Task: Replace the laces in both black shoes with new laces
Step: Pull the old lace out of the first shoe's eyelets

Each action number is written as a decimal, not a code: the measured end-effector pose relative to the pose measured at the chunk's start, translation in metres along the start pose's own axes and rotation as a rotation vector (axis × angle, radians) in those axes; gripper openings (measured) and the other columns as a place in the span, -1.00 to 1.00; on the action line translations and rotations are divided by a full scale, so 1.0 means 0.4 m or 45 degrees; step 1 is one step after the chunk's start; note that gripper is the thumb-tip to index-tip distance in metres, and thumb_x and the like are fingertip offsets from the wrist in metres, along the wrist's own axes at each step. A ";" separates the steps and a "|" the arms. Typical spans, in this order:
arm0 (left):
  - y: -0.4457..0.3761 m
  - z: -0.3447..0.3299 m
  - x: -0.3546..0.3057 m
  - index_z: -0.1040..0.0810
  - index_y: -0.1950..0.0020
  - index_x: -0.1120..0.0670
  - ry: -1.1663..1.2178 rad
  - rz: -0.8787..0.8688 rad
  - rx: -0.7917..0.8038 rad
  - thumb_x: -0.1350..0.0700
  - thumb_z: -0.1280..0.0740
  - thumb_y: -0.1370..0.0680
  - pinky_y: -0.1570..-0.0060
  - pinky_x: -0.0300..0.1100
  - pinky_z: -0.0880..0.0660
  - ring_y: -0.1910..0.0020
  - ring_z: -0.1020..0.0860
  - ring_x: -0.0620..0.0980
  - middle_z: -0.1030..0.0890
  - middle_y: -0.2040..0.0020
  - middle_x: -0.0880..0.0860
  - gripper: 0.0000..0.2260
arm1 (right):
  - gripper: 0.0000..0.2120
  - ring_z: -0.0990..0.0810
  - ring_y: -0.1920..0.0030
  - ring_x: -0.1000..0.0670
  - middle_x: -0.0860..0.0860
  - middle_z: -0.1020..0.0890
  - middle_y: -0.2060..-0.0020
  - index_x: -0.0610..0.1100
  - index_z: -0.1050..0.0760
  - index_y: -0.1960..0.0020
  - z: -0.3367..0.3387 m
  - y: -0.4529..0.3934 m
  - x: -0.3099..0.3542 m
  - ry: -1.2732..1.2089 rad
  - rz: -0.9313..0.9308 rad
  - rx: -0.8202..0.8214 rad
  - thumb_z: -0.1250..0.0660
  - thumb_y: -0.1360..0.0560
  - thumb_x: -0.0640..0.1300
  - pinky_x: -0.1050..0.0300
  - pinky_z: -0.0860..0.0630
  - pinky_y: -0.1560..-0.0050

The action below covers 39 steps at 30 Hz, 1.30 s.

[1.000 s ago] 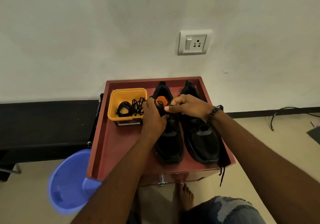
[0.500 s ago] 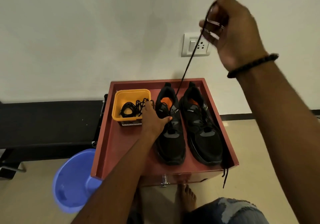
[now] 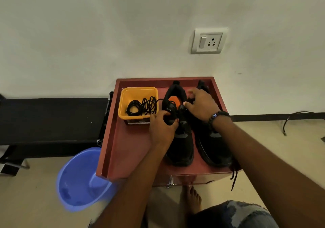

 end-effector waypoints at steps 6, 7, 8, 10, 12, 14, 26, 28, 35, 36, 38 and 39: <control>-0.003 -0.007 0.002 -0.35 -0.49 -0.13 -0.081 -0.031 0.051 -0.03 -0.46 -0.49 -0.19 -0.09 -0.42 -0.28 -0.49 0.02 -0.48 -0.32 0.04 -0.41 | -0.79 -0.56 -0.03 -0.01 0.02 -0.55 -0.03 -0.01 -0.52 -0.15 -0.070 0.043 0.038 0.146 0.147 -0.037 -0.37 -0.54 -0.01 0.01 -0.56 -0.08; -0.003 -0.006 0.001 -0.26 -0.52 -0.19 -0.068 -0.046 0.063 -0.06 -0.46 -0.48 -0.23 -0.06 -0.44 -0.29 -0.49 0.02 -0.48 -0.34 0.03 -0.34 | -0.80 -0.55 -0.01 0.01 0.03 -0.54 -0.01 0.01 -0.51 -0.12 -0.069 0.048 0.044 0.125 0.160 -0.057 -0.39 -0.53 0.01 0.01 -0.56 -0.07; -0.004 -0.004 0.000 -0.16 -0.54 -0.24 -0.049 -0.056 0.071 -0.08 -0.47 -0.46 -0.24 0.02 -0.47 -0.30 -0.50 0.01 -0.49 -0.35 0.02 -0.26 | -0.80 -0.55 -0.01 0.02 0.05 -0.54 -0.01 0.02 -0.51 -0.10 -0.070 0.052 0.046 0.125 0.169 -0.070 -0.40 -0.52 0.03 0.01 -0.56 -0.07; -0.009 0.005 -0.001 0.06 -0.54 -0.34 -0.009 -0.028 0.084 -0.11 -0.49 -0.42 -0.21 0.12 -0.50 -0.29 -0.52 0.01 -0.51 -0.35 0.00 -0.10 | -0.79 -0.54 -0.04 0.02 0.04 -0.54 -0.04 0.01 -0.52 -0.10 -0.070 0.062 0.052 0.164 0.186 -0.104 -0.39 -0.53 0.06 0.00 -0.55 -0.09; -0.024 0.010 -0.002 0.21 -0.53 -0.35 -0.021 0.006 0.113 -0.11 -0.53 -0.38 -0.20 0.11 -0.48 -0.33 -0.50 0.03 -0.51 -0.37 -0.02 0.03 | -0.78 -0.54 -0.08 -0.01 0.01 -0.55 -0.07 -0.03 -0.54 -0.11 -0.067 0.068 0.062 0.259 0.210 -0.168 -0.35 -0.55 0.06 0.01 -0.53 -0.09; -0.037 0.012 -0.008 0.21 -0.54 -0.33 -0.035 0.002 0.144 -0.09 -0.56 -0.37 -0.23 0.12 -0.46 -0.40 -0.43 0.05 -0.44 -0.43 0.00 0.07 | -0.77 -0.52 -0.12 -0.04 -0.01 -0.57 -0.06 -0.07 -0.55 -0.12 -0.068 0.074 0.083 0.453 0.243 -0.235 -0.30 -0.58 0.05 0.01 -0.51 -0.12; -0.014 -0.003 0.002 -0.45 -0.32 -0.02 -0.081 0.006 0.145 0.04 -0.48 -0.49 -0.05 -0.20 -0.37 -0.23 -0.54 -0.03 -0.59 -0.23 -0.05 -0.56 | -0.72 -0.53 0.08 0.04 0.04 -0.59 0.16 -0.11 -0.60 0.14 -0.104 0.081 0.034 -0.814 -0.253 0.343 -0.34 -0.54 0.10 0.08 -0.45 -0.07; -0.011 -0.005 -0.004 -0.46 -0.34 -0.03 -0.093 -0.009 0.136 0.04 -0.47 -0.49 -0.10 -0.20 -0.43 -0.22 -0.56 -0.04 -0.60 -0.23 -0.04 -0.56 | -0.65 -0.50 0.00 0.06 0.07 -0.58 0.09 -0.11 -0.62 0.07 -0.066 0.081 0.068 -0.910 -0.182 0.317 -0.33 -0.53 0.19 0.03 -0.42 -0.21; -0.026 0.001 -0.004 -0.43 -0.34 -0.09 -0.169 -0.011 0.134 -0.02 -0.46 -0.46 -0.12 -0.12 -0.52 -0.17 -0.58 -0.01 -0.61 -0.20 -0.03 -0.53 | -0.75 -0.36 0.22 0.08 0.09 -0.44 0.23 -0.02 -0.53 0.19 0.127 0.098 0.171 -1.110 -0.021 0.074 -0.32 -0.57 0.11 0.16 -0.34 0.13; -0.025 0.002 -0.009 -0.42 -0.33 -0.08 -0.178 -0.026 0.135 -0.02 -0.47 -0.46 -0.13 -0.07 -0.53 -0.17 -0.58 0.00 -0.61 -0.20 -0.02 -0.53 | -0.77 -0.35 0.25 0.09 0.08 -0.44 0.23 -0.02 -0.53 0.19 0.156 0.103 0.188 -1.162 0.018 0.046 -0.33 -0.57 0.09 0.18 -0.33 0.17; -0.023 0.004 -0.017 -0.41 -0.33 -0.08 -0.175 -0.047 0.127 -0.02 -0.47 -0.45 -0.13 -0.02 -0.54 -0.17 -0.57 0.02 -0.59 -0.19 0.00 -0.51 | -0.82 -0.36 0.31 0.12 0.10 -0.47 0.27 -0.03 -0.54 0.18 0.233 0.122 0.233 -1.437 0.127 -0.009 -0.35 -0.57 0.01 0.23 -0.35 0.27; -0.022 0.006 -0.019 -0.40 -0.34 -0.08 -0.178 -0.046 0.124 -0.02 -0.46 -0.44 -0.13 0.00 -0.53 -0.17 -0.56 0.03 -0.58 -0.20 0.00 -0.50 | -0.81 -0.37 0.34 0.13 0.10 -0.49 0.30 -0.04 -0.53 0.20 0.282 0.133 0.259 -1.612 0.214 -0.025 -0.36 -0.57 -0.02 0.24 -0.36 0.30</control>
Point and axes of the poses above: each hand's wrist, its own y-axis away from the middle knuckle, its own z-axis out of the back of the hand, x = y × z, the point moved 8 cm from there along -y, towards the middle knuckle
